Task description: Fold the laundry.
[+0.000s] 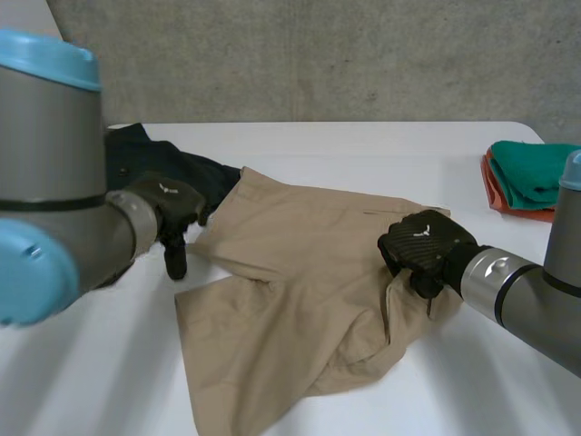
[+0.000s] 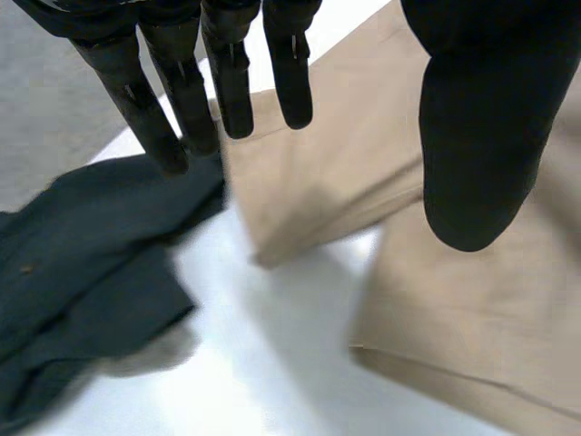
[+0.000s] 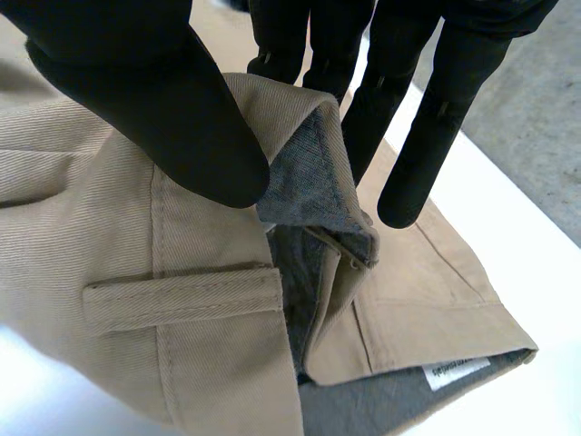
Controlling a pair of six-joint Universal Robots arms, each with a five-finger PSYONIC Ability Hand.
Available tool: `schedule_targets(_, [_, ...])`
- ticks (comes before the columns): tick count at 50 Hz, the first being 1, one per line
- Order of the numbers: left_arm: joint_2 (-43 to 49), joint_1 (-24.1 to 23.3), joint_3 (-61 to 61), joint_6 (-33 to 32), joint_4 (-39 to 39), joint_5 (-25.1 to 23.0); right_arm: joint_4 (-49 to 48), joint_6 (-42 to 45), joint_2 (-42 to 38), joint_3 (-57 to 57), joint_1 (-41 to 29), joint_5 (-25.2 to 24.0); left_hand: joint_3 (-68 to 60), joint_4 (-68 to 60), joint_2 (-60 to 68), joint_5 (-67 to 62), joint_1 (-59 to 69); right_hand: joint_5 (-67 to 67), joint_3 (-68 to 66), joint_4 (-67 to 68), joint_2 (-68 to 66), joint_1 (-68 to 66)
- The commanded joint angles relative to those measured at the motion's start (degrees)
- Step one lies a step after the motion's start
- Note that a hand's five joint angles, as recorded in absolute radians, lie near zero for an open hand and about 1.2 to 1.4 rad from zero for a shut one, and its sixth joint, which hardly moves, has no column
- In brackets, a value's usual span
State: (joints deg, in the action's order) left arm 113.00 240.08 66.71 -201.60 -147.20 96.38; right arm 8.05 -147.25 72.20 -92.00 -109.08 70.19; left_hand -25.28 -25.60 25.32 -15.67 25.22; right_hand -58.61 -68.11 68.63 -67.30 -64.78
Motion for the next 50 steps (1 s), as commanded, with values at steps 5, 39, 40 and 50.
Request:
schedule_targets(5, [-10.8, -8.0, 16.7, 5.9, -0.2, -6.7, -4.9, -8.2, -3.1, 3.1, -0.9, 4.4, -5.3, -5.0, 5.2, -4.9, 5.3, -11.4, -11.9, 11.4, -12.7, -15.2])
schedule_targets(39, [4.1, -19.3, 17.4, 7.1, -8.0, 3.9, -9.7, -13.7, -4.7, 4.6, -0.5, 11.8, -6.3, -6.0, 6.3, -5.9, 6.4, -11.4, -11.9, 11.4, -12.7, -15.2])
schedule_targets(40, [4.4, -19.6, 17.3, 6.1, -8.9, 5.0, -9.7, -13.6, -4.7, 4.6, -0.5, 11.8, -6.3, -6.0, 6.3, -5.9, 6.4, -11.4, -11.9, 11.4, -12.7, -15.2])
schedule_targets(50, [5.0, -20.4, 17.9, 2.4, -12.4, 7.9, -9.7, -13.5, -4.4, 4.5, -0.5, 11.7, -14.8, -14.5, 14.8, -14.4, 14.9, -11.4, -11.9, 11.4, -12.7, -15.2])
